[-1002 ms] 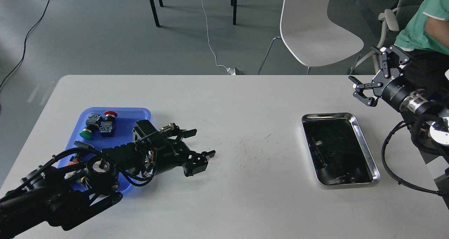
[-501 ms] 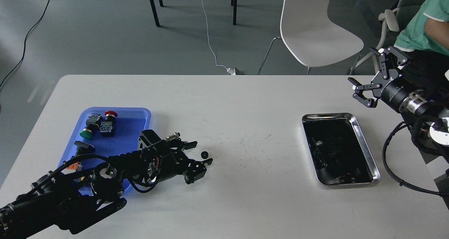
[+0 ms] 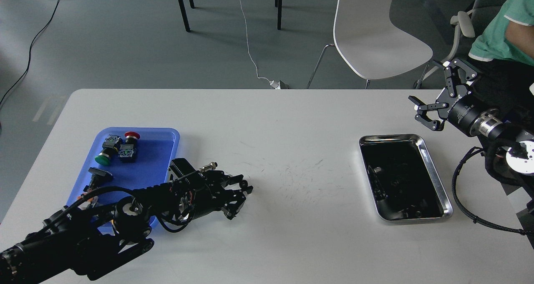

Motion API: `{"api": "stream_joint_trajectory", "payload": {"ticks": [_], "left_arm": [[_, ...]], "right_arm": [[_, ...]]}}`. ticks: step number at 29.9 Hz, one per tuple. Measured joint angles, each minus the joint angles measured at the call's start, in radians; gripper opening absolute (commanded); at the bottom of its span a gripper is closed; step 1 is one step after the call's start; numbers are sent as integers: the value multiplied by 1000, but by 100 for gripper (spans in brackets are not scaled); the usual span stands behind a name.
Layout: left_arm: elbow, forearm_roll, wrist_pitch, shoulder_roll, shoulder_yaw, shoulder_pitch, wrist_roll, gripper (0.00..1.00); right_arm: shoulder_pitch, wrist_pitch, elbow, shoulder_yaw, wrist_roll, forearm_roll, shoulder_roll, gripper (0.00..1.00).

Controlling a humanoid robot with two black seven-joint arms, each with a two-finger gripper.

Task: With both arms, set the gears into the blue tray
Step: 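Close the left gripper on the black part, then carry the black part into the blue tray and release it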

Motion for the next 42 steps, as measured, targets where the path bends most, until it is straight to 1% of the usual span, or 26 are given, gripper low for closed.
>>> {"api": "stream_joint_trajectory", "payload": {"ticks": [10, 15, 18, 21, 25, 28, 31, 33, 38, 42], "left_arm": [[1, 0, -1, 5, -10, 2, 0, 7], [-11, 0, 32, 53, -28, -9, 1, 7], [-47, 0, 39, 103, -44, -41, -2, 8], [-108, -1, 39, 174, -65, -78, -2, 8], [-205, -74, 26, 302, -72, -117, -1, 8], [-266, -141, 20, 413, -73, -121, -9, 8], [-283, -179, 38, 494, -72, -104, -32, 8], [-279, -205, 71, 525, -71, -68, -47, 9], [-223, -254, 135, 537, -74, 33, -58, 9], [-177, -294, 174, 530, -75, 84, -60, 9]], "right_arm": [[7, -1, 0, 0, 0, 0, 1, 97], [13, -3, -1, 0, 0, 0, 2, 97], [15, -3, -1, 0, 0, 0, 2, 97], [15, -2, -1, -1, 0, 0, 2, 97], [16, -2, 0, -5, -1, 0, 1, 97], [17, -2, 0, -19, -2, 0, 0, 97], [17, -5, -3, -31, -2, -1, 0, 97], [16, -7, -4, -34, -2, -1, 0, 97], [12, -7, -4, -43, -2, -1, -4, 97], [13, -11, -4, -46, -2, -2, -7, 97]]}}
